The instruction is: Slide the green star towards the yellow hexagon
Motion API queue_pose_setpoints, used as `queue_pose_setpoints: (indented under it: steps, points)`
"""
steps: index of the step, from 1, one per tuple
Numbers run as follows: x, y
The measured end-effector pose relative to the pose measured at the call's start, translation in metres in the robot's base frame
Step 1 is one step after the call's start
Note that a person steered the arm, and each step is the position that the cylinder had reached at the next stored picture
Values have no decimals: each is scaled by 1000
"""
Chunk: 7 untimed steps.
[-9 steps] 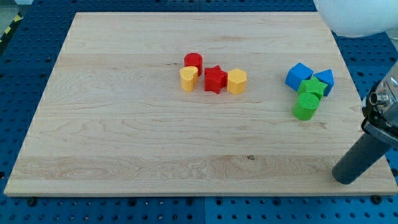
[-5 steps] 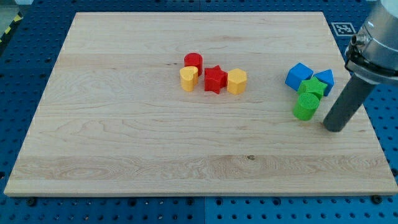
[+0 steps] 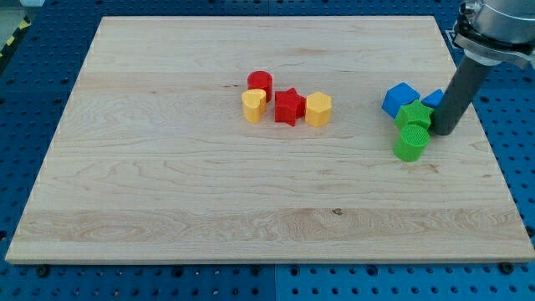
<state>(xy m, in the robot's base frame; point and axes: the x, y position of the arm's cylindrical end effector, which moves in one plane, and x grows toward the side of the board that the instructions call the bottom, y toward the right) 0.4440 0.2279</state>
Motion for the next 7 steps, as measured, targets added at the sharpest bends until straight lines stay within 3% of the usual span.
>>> queue_pose_setpoints:
  steps: [1,3,5,7]
  points:
    - [-15,-28]
    - [-40,-30]
    - [-40,-94]
    - [-66,-98]
